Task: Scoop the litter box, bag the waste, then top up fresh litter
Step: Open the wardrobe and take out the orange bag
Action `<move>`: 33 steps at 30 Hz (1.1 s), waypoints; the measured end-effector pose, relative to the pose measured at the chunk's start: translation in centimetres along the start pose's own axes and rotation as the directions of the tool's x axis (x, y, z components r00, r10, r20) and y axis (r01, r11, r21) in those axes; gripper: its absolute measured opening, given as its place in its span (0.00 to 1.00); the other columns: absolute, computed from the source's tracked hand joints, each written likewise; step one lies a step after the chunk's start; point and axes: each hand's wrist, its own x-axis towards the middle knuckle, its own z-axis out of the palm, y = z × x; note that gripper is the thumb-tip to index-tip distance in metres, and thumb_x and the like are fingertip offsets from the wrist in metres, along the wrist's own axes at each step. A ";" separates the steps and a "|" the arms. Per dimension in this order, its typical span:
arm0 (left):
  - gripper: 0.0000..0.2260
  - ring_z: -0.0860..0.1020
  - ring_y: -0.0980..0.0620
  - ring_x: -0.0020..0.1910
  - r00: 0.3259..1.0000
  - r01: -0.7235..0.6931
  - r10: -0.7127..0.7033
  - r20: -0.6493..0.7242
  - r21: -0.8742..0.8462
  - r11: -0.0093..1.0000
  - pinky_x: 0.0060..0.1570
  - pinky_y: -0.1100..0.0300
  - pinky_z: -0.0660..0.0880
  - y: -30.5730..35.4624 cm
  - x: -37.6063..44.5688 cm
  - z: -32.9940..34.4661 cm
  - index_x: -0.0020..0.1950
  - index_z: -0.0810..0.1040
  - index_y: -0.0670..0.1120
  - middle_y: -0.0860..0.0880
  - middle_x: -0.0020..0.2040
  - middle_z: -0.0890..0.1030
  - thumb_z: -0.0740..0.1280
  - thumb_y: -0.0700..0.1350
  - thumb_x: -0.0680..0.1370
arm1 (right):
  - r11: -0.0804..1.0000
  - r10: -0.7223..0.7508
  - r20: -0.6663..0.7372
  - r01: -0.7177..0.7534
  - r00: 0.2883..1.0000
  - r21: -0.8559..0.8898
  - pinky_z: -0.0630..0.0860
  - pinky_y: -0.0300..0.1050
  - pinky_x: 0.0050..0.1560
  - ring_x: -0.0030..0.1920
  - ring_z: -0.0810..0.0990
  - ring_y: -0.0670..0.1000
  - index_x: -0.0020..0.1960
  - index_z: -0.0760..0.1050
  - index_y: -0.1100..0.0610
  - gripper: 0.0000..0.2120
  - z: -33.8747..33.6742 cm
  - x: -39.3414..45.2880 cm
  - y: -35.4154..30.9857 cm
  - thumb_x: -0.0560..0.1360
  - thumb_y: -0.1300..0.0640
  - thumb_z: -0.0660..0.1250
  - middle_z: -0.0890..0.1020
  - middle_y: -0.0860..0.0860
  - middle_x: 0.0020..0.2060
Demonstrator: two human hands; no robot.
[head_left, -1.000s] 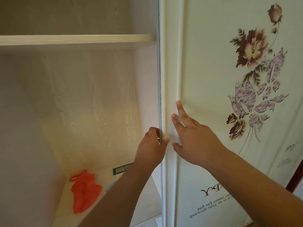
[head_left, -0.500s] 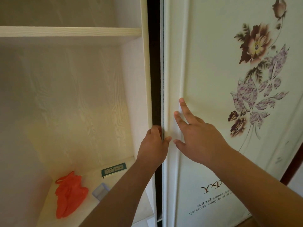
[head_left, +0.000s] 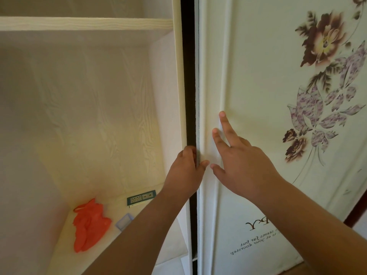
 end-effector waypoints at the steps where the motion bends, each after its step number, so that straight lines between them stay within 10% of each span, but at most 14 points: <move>1: 0.23 0.79 0.53 0.59 1.000 -0.005 0.005 0.013 -0.005 1.000 0.61 0.56 0.79 0.0 0.0 0.0 0.73 0.69 0.49 0.52 0.62 0.78 0.68 0.56 0.82 | 1.000 0.001 0.000 -0.001 1.000 0.009 0.77 0.49 0.59 0.76 0.64 0.54 0.83 0.48 0.53 0.39 0.0 -0.1 0.2 0.80 0.39 0.60 0.24 0.49 0.77; 13: 0.17 0.77 0.59 0.61 0.993 0.108 -0.093 -0.078 0.214 0.971 0.58 0.64 0.69 -6.7 -4.6 -7.5 0.71 0.74 0.58 0.58 0.67 0.77 0.66 0.54 0.83 | 0.976 -0.111 -0.122 0.131 0.986 0.173 0.77 0.57 0.59 0.69 0.71 0.57 0.77 0.67 0.53 0.30 2.6 0.0 -4.4 0.77 0.43 0.65 0.69 0.51 0.74; 21: 0.17 0.71 0.46 0.73 0.905 0.421 -0.377 -0.198 0.287 0.860 0.73 0.44 0.68 -15.2 -11.5 -12.4 0.69 0.76 0.58 0.51 0.73 0.74 0.68 0.56 0.80 | 0.913 -0.215 0.040 0.186 0.976 0.362 0.71 0.58 0.67 0.73 0.68 0.55 0.76 0.68 0.50 0.28 7.6 1.5 -11.0 0.78 0.44 0.65 0.69 0.50 0.76; 33: 0.22 0.68 0.45 0.74 0.786 0.597 -0.613 -0.084 0.362 0.716 0.71 0.42 0.69 -28.3 -15.8 -16.9 0.76 0.70 0.56 0.51 0.75 0.71 0.64 0.56 0.83 | 0.924 -0.257 0.358 0.120 0.898 0.363 0.70 0.53 0.65 0.73 0.66 0.56 0.75 0.66 0.51 0.27 17.7 3.4 -21.9 0.79 0.45 0.65 0.68 0.49 0.76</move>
